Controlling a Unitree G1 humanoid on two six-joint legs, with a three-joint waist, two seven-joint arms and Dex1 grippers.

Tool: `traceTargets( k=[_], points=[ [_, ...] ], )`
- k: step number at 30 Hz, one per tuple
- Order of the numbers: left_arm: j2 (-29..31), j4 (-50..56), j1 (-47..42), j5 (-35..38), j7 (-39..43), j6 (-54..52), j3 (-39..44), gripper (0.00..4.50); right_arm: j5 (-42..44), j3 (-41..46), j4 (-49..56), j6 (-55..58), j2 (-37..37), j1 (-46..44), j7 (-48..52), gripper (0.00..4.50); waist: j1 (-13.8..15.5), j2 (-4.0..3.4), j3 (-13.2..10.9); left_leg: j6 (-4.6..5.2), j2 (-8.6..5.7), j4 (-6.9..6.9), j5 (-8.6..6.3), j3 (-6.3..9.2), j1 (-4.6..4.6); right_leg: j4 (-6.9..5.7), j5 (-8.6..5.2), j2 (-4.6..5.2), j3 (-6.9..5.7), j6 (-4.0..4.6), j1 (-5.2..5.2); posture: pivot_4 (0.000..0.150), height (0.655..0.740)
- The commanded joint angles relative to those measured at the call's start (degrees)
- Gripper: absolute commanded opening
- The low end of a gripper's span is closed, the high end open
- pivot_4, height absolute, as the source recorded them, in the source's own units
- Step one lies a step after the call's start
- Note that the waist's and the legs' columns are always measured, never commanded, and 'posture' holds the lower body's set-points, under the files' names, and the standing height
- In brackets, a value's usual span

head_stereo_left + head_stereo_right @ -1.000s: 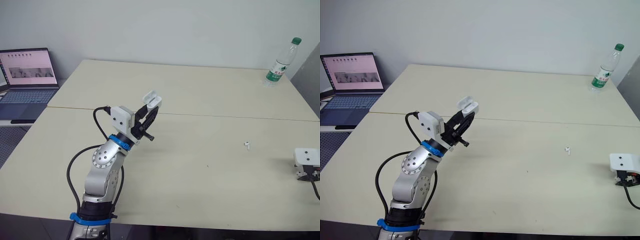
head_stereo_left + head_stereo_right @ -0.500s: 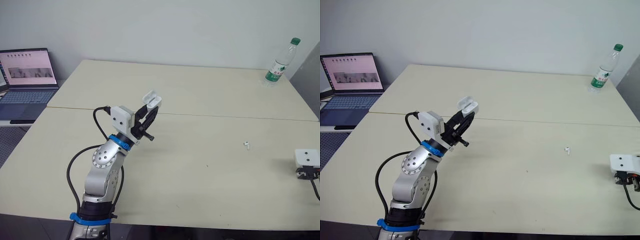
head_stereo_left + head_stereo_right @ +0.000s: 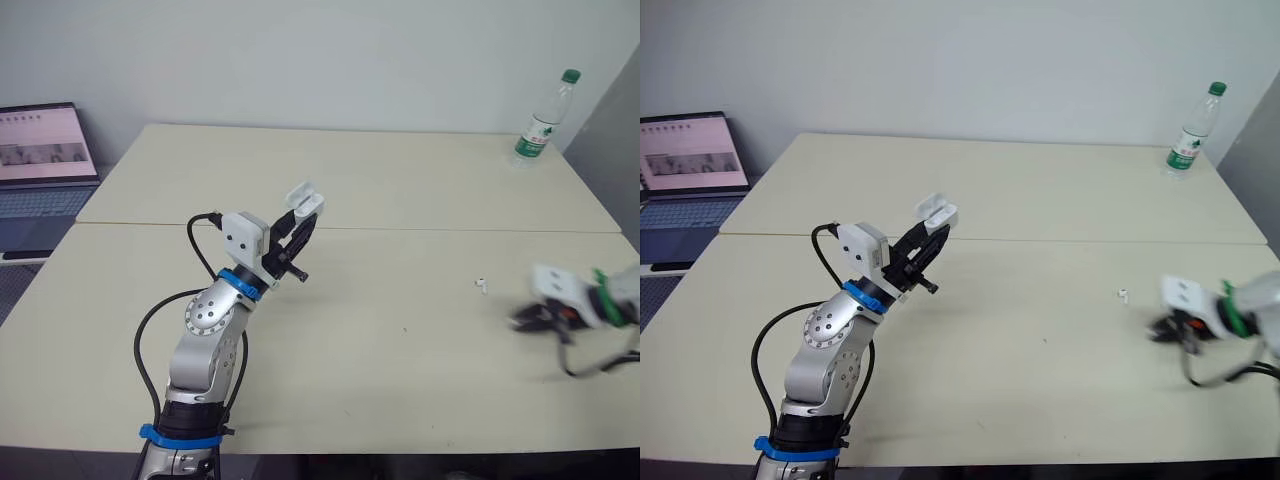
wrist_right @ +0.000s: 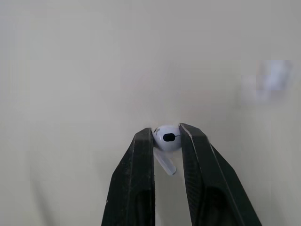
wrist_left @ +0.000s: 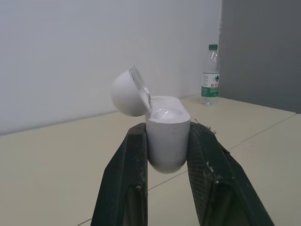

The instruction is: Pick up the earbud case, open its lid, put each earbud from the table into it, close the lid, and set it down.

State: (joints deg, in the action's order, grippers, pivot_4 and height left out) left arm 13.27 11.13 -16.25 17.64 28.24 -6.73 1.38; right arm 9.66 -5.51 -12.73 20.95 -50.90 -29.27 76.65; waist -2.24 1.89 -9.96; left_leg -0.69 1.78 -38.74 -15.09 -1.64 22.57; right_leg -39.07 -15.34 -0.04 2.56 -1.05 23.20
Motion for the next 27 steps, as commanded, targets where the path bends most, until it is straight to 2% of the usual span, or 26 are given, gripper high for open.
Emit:
traceTargets(
  k=[1,8,10,15,27],
  points=[
    [-0.2,0.6,-0.6,0.7,0.4,1.1,0.0,0.76,11.7,7.0,14.2,20.0,9.3,-10.4,-12.6,0.42,0.0,-0.21,-0.1,-0.01,0.0,0.0,0.0,0.01,0.03,-0.03,0.0,0.0,-0.01,0.0,0.04,0.15,0.74],
    [-0.7,-1.1,-3.0,1.0,0.9,1.2,-0.5,0.76,21.6,12.1,26.7,32.8,34.3,-19.0,-36.6,0.42,2.6,-0.19,0.0,-0.05,-0.26,-0.05,-0.05,0.49,0.52,0.14,-0.01,0.24,-0.32,0.03,0.12,0.15,0.74],
    [-0.9,-1.5,-4.1,1.2,0.9,1.0,-0.4,0.76,22.7,12.4,27.9,33.3,38.4,-19.5,-40.5,0.42,2.7,-0.19,0.0,-0.03,-0.35,-0.1,-0.06,0.48,0.61,0.17,0.0,0.36,-0.32,0.03,0.15,0.15,0.74],
    [-1.4,-2.3,-6.9,1.5,1.1,0.5,-0.5,0.76,22.7,10.9,28.7,31.2,43.3,-18.2,-46.0,0.42,2.4,-0.19,0.0,0.01,-0.37,-0.13,-0.06,0.46,0.54,0.11,0.03,0.38,-0.36,-0.02,0.15,0.15,0.74],
    [-2.6,-2.2,-8.7,1.4,1.6,0.3,-1.3,0.76,21.3,6.6,27.9,25.7,46.1,-15.6,-49.5,0.42,1.1,-0.19,0.0,0.01,-0.17,-0.05,-0.06,0.4,0.47,0.1,0.02,0.09,-0.28,-0.02,0.17,0.15,0.74]
  ],
)
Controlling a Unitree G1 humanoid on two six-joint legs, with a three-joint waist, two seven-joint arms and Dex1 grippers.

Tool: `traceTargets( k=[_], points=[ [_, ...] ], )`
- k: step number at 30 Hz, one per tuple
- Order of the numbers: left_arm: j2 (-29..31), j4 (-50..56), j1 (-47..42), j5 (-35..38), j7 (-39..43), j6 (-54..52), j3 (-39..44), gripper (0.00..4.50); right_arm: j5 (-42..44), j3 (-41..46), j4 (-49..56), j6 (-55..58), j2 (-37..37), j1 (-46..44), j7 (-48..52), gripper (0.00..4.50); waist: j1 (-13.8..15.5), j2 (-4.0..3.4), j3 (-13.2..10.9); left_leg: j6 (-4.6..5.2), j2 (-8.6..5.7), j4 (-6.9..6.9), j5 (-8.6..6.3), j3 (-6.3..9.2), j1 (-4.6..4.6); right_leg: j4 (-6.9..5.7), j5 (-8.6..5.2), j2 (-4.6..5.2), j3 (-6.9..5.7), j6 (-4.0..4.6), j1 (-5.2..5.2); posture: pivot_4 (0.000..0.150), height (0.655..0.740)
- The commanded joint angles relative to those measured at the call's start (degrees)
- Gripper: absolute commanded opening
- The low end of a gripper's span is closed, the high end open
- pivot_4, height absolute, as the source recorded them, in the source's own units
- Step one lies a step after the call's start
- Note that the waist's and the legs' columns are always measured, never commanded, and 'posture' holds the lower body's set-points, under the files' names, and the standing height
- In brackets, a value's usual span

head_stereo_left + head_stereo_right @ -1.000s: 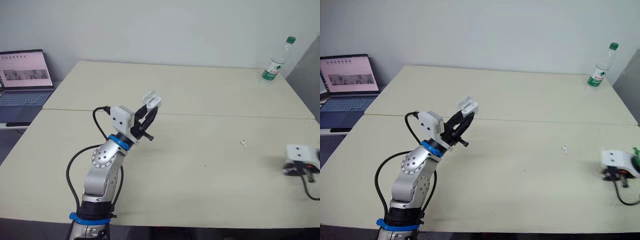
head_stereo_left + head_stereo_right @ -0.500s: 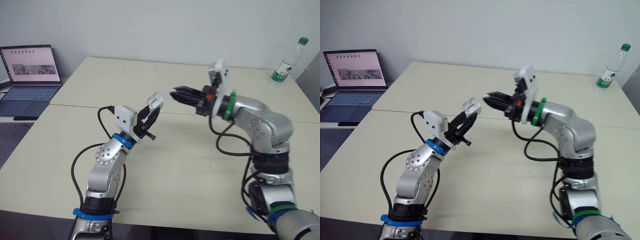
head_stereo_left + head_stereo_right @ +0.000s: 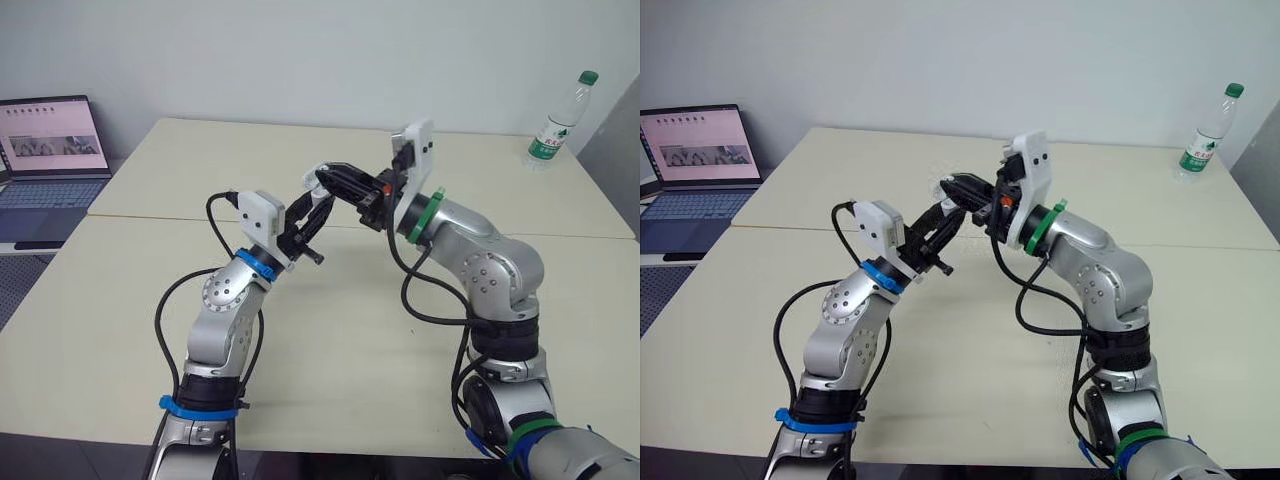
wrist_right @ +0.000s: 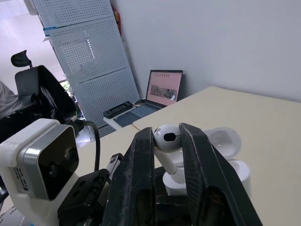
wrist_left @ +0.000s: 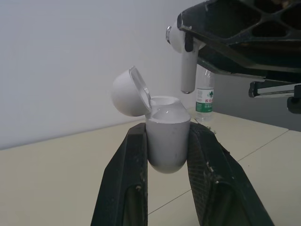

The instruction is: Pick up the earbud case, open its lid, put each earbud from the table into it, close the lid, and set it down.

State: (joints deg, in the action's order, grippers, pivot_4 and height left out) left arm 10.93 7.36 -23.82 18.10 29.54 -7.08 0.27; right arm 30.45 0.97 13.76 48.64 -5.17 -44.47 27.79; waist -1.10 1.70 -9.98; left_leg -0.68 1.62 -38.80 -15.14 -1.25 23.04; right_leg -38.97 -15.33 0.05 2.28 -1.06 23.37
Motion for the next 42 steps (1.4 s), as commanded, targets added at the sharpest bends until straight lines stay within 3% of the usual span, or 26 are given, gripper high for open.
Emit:
traceTargets(
  k=[1,34,40,42],
  points=[
    [-0.3,1.6,-1.1,0.9,0.4,0.6,-0.2,0.76,0.6,-0.1,1.3,-2.1,0.4,-0.4,-0.8,0.42,0.0,0.0,0.0,0.0,0.0,0.0,0.0,0.0,0.01,0.01,0.0,0.0,0.0,0.0,0.0,0.15,0.74],
    [0.1,3.1,-1.1,0.7,0.1,-0.1,-0.4,0.76,-2.7,-5.2,-2.6,-7.7,-1.1,1.7,-1.9,0.42,-0.4,0.0,0.0,0.0,0.01,0.05,0.0,-0.03,0.01,0.05,-0.01,-0.01,0.02,-0.01,0.02,0.15,0.74],
    [0.1,3.4,-1.3,0.8,0.1,-0.7,-0.4,0.76,-3.2,-5.5,-2.3,-8.5,-1.0,2.2,-2.2,2.47,-0.5,0.01,0.0,0.0,0.01,0.06,0.0,-0.03,0.01,0.06,-0.01,-0.01,0.03,-0.01,0.03,0.15,0.74],
    [0.1,3.5,-1.3,0.9,0.2,-0.8,-0.4,0.76,-3.3,-5.4,-2.3,-9.0,-1.1,2.2,-2.2,2.47,-0.5,0.01,0.0,0.0,0.01,0.06,0.0,-0.04,0.01,0.07,-0.01,-0.01,0.04,-0.02,0.03,0.15,0.74]
  ],
)
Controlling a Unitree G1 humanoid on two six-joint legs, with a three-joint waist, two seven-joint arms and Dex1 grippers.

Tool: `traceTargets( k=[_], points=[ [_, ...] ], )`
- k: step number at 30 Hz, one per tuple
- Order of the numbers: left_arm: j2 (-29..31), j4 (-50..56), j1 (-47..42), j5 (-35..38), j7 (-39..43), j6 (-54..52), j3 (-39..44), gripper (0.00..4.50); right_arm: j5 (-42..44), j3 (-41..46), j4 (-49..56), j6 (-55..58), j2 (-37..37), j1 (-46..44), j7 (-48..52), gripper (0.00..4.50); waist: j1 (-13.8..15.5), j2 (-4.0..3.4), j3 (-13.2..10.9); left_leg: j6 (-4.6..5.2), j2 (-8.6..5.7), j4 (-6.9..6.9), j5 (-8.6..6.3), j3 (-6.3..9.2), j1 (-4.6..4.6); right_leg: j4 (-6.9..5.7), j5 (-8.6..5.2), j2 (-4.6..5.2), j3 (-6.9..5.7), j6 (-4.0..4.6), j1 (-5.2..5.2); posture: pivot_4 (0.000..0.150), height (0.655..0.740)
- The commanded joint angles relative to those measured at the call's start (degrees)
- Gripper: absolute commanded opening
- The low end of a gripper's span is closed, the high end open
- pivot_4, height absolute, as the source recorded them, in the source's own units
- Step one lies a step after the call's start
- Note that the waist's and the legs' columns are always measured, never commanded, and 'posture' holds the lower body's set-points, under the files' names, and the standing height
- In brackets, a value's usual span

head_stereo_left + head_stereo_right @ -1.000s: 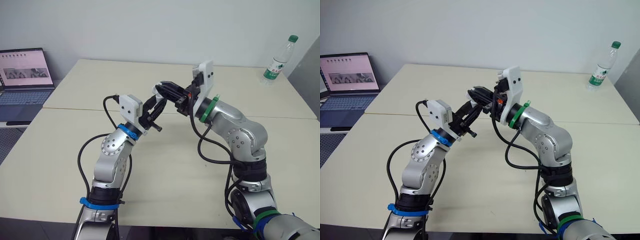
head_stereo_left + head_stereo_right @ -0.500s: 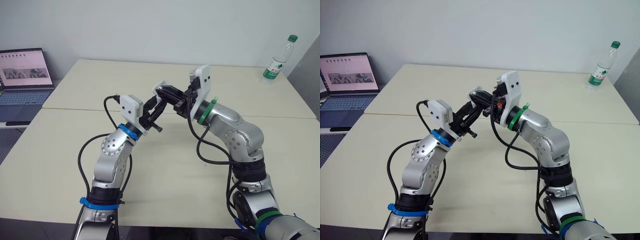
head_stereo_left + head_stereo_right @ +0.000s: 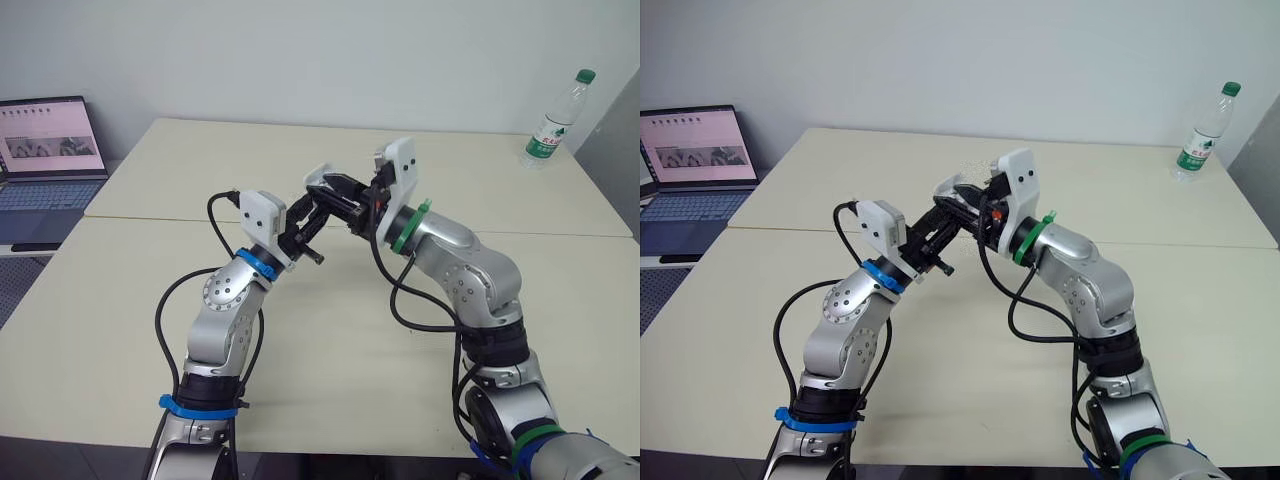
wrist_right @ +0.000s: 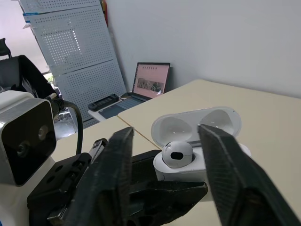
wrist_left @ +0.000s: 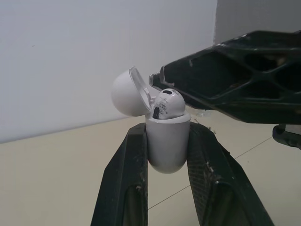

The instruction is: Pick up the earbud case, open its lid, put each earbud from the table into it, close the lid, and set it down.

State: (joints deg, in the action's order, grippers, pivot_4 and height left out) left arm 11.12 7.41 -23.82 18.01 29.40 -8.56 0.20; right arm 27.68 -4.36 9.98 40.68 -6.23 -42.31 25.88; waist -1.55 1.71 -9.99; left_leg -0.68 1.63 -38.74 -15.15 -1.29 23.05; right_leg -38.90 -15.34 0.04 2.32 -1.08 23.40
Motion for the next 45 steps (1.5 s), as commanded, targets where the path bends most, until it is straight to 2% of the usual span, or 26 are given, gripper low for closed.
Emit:
traceTargets(
  k=[1,4,8,12,15,18,21,26,31,39,45],
  points=[
    [0.0,3.4,-1.3,1.0,0.4,0.6,-0.3,0.76,-0.5,0.0,1.5,-1.4,-0.2,0.0,-0.2,2.47,0.0,0.0,0.0,0.0,0.0,0.0,0.0,0.0,0.0,0.0,0.0,0.0,0.0,0.0,0.0,0.15,0.74],
    [0.0,3.2,-1.2,1.0,0.6,0.6,-0.4,0.76,-0.2,0.7,1.4,-2.0,-0.5,-0.2,0.2,2.47,0.0,0.0,0.0,0.0,0.0,0.0,0.0,-0.01,0.0,0.0,0.0,0.0,0.0,0.0,0.0,0.15,0.74],
    [0.2,2.7,-0.5,1.0,0.9,0.5,-0.2,0.76,4.8,4.7,3.5,-1.7,-2.5,-0.6,3.9,2.47,0.0,0.0,0.0,0.0,0.0,0.01,0.0,0.0,0.01,0.01,0.0,0.0,0.0,0.0,0.0,0.15,0.74],
    [0.7,2.6,0.7,1.0,1.6,0.6,0.1,0.76,9.8,8.1,5.3,2.3,-9.5,-1.6,8.8,2.47,0.0,0.02,0.0,0.01,-0.04,0.0,-0.01,-0.02,0.04,0.07,0.0,0.02,0.0,0.0,0.0,0.15,0.74],
    [1.3,2.6,1.6,1.1,2.3,0.9,0.4,0.76,10.9,10.4,3.5,4.8,-18.6,-2.8,13.5,2.47,0.0,0.03,-0.1,0.02,-0.02,0.02,-0.01,-0.03,0.03,0.09,0.0,0.02,0.01,0.0,0.01,0.15,0.74],
    [1.6,2.6,2.1,1.2,2.6,1.0,0.6,0.76,6.2,9.2,-1.9,3.9,-28.2,-2.1,16.9,2.47,0.0,0.06,-0.1,0.03,-0.02,0.04,-0.01,-0.04,0.01,0.12,-0.01,0.02,0.01,0.0,0.0,0.15,0.74],
    [1.6,2.9,2.8,1.1,2.5,1.2,0.6,0.76,-3.4,6.0,-11.9,-3.3,-38.0,2.7,20.4,2.47,0.1,0.08,-0.1,0.03,-0.02,0.06,-0.02,-0.09,0.01,0.19,-0.01,0.01,0.05,-0.01,-0.01,0.15,0.74],
    [1.2,3.7,3.8,0.7,2.2,1.3,0.1,0.76,-11.5,3.0,-22.9,-10.0,-44.5,7.1,23.9,2.47,-0.1,0.08,-0.1,0.17,-0.03,0.07,-0.1,-0.3,0.02,0.29,-0.04,0.02,0.23,-0.06,0.0,0.15,0.74],
    [1.4,4.3,4.3,0.7,2.3,1.1,0.0,0.76,-13.1,2.6,-24.0,-4.7,-45.6,8.1,24.3,2.47,-0.4,0.07,-0.1,0.19,0.05,0.11,-0.11,-0.4,-0.05,0.26,-0.04,-0.03,0.33,-0.07,0.04,0.15,0.74],
    [1.4,5.2,5.0,0.7,2.2,0.8,-0.2,0.76,-11.5,6.5,-12.6,7.3,-44.4,16.6,19.6,2.47,0.0,0.08,-0.1,0.18,-0.01,0.1,-0.11,-0.34,-0.01,0.25,-0.06,0.0,0.31,-0.1,0.02,0.15,0.74],
    [1.1,5.1,4.9,0.6,2.1,0.9,-0.5,0.76,-12.7,9.3,-10.0,8.7,-40.5,20.4,13.0,2.47,-0.1,0.08,-0.1,0.18,-0.01,0.09,-0.11,-0.34,-0.03,0.22,-0.06,-0.01,0.3,-0.13,0.01,0.15,0.74]
  ],
)
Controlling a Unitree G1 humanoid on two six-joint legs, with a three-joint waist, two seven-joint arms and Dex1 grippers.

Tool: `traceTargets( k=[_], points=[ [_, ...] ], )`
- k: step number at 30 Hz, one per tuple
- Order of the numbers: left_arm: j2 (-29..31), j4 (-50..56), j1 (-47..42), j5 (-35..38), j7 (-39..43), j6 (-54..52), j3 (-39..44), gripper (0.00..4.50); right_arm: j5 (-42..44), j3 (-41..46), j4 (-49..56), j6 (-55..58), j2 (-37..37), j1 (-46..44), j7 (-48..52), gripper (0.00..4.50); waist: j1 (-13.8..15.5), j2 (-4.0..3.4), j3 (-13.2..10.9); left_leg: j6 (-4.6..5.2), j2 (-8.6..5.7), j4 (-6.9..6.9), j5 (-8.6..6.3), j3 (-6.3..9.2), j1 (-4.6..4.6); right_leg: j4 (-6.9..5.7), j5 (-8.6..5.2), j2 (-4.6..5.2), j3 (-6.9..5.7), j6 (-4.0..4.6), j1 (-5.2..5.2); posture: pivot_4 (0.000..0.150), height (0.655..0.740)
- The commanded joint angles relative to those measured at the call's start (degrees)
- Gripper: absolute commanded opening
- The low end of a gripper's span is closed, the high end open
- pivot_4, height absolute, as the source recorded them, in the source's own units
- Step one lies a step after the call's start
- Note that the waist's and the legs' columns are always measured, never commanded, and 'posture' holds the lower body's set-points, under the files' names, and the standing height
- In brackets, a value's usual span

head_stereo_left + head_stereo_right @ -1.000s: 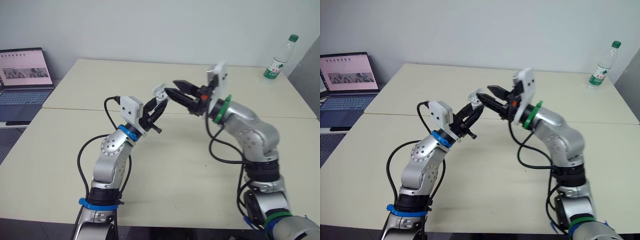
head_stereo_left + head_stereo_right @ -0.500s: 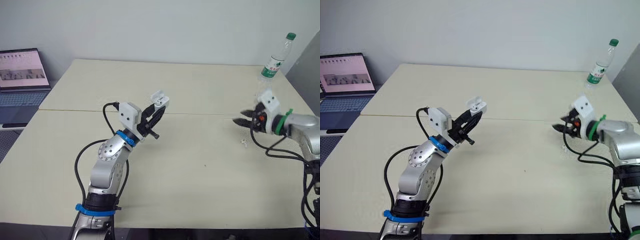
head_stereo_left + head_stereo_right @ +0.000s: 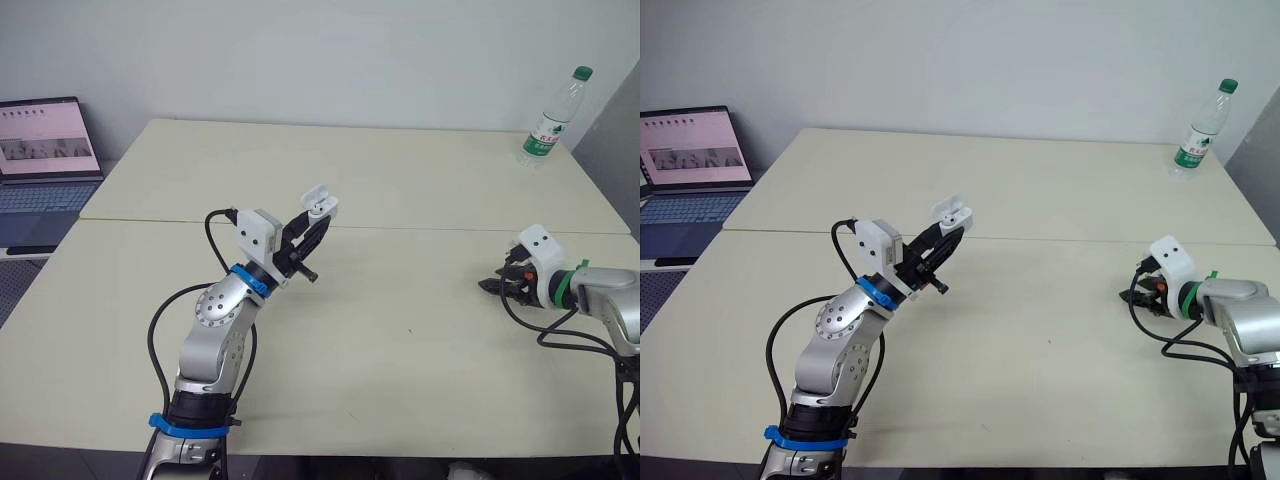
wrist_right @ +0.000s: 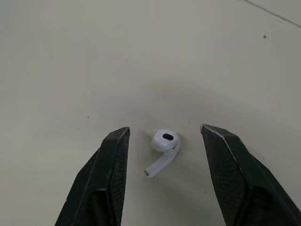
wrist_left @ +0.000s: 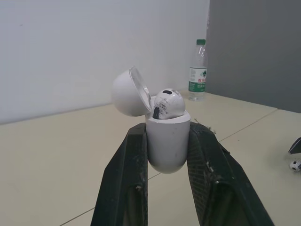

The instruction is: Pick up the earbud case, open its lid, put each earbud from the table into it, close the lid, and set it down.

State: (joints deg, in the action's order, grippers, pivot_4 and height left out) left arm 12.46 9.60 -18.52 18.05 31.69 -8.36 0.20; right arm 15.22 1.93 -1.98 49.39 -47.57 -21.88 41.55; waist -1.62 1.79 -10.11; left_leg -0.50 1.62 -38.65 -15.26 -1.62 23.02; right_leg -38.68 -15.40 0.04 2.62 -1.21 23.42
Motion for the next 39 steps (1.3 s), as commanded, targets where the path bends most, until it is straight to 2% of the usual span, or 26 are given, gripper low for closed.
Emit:
traceTargets(
  k=[1,9,12,16,17,23,27,30,33,36,39],
  points=[
    [-0.2,2.8,-0.5,0.6,-0.2,0.7,-0.5,0.76,-0.2,3.1,1.9,-0.1,1.3,0.0,-3.2,2.47,0.0,0.0,0.0,0.0,0.01,0.0,0.0,0.0,0.0,-0.01,0.0,-0.02,0.0,0.0,0.0,0.15,0.74],
    [-0.1,2.0,-1.4,0.5,0.1,0.8,-0.4,0.76,-1.2,1.8,2.0,-0.4,3.6,0.3,-5.4,2.47,0.0,0.0,0.0,0.0,-0.01,0.0,0.0,-0.01,0.0,0.0,0.0,-0.05,0.02,0.0,0.0,0.15,0.74],
    [0.2,2.3,-1.1,0.6,0.2,0.7,-0.2,0.76,-1.4,1.2,2.9,0.2,2.5,2.0,-4.7,1.92,0.0,0.0,0.0,0.0,-0.01,0.0,0.0,0.0,0.0,0.0,0.0,-0.06,0.01,0.0,0.0,0.15,0.74],
    [0.2,2.5,-0.9,0.5,0.0,0.6,-0.1,0.76,-1.7,1.0,3.1,0.6,2.0,3.6,-4.4,0.51,0.0,0.0,0.0,0.0,-0.01,0.0,0.0,0.01,-0.01,0.0,0.0,-0.06,0.0,0.0,-0.02,0.15,0.74],
    [0.1,2.5,-0.9,0.5,-0.2,0.6,-0.1,0.76,-1.7,1.1,2.9,0.1,2.2,3.6,-4.6,0.4,0.0,0.0,0.0,0.0,-0.02,-0.02,0.0,0.02,-0.02,0.0,0.0,-0.05,0.0,-0.01,-0.04,0.15,0.74],
    [-0.3,2.4,-1.2,0.3,-0.6,0.6,-0.5,0.76,-2.5,-0.6,-1.3,-4.7,2.9,1.2,-2.9,0.4,-0.1,0.01,0.0,0.0,-0.02,-0.04,0.0,0.01,-0.05,0.01,-0.01,-0.06,-0.01,-0.01,-0.08,0.15,0.74],
    [-0.2,2.2,-1.5,0.4,-0.6,0.6,-0.5,0.76,-1.3,-2.8,-2.3,-11.2,-1.4,0.4,7.9,0.4,-0.1,0.0,0.0,0.0,0.0,-0.04,0.0,-0.03,-0.09,0.01,-0.01,-0.09,-0.01,-0.02,-0.1,0.15,0.74],
    [-0.1,1.9,-1.4,0.5,-0.4,0.9,-0.5,0.76,-2.0,-5.4,-3.0,-22.2,-10.0,2.1,23.0,0.4,0.0,-0.04,0.0,0.01,-0.02,-0.02,-0.01,0.01,-0.06,0.05,-0.01,-0.16,-0.03,-0.02,-0.09,0.15,0.74],
    [-0.4,1.7,-1.2,0.4,-0.4,1.3,-0.8,0.76,-4.8,-6.4,-9.0,-35.5,-17.8,3.4,33.7,0.4,0.1,-0.04,0.0,0.03,-0.07,-0.02,-0.02,0.01,-0.05,0.09,-0.03,-0.17,-0.06,-0.06,-0.11,0.15,0.74],
    [-1.0,1.8,-0.8,0.3,-0.9,1.7,-1.1,0.76,-9.2,-8.1,-18.4,-51.3,-23.5,3.7,40.8,0.4,0.1,-0.04,0.0,0.04,-0.07,-0.05,-0.02,-0.05,-0.08,0.12,-0.03,-0.08,-0.08,-0.06,-0.13,0.15,0.74],
    [-1.8,1.6,-0.4,0.0,-1.5,2.4,-1.4,0.76,-14.1,-10.5,-28.0,-64.4,-25.6,2.0,43.6,0.4,0.0,-0.03,0.0,0.04,-0.04,-0.07,-0.02,-0.12,-0.15,0.1,-0.03,0.0,-0.08,-0.06,-0.15,0.15,0.74]
  ],
)
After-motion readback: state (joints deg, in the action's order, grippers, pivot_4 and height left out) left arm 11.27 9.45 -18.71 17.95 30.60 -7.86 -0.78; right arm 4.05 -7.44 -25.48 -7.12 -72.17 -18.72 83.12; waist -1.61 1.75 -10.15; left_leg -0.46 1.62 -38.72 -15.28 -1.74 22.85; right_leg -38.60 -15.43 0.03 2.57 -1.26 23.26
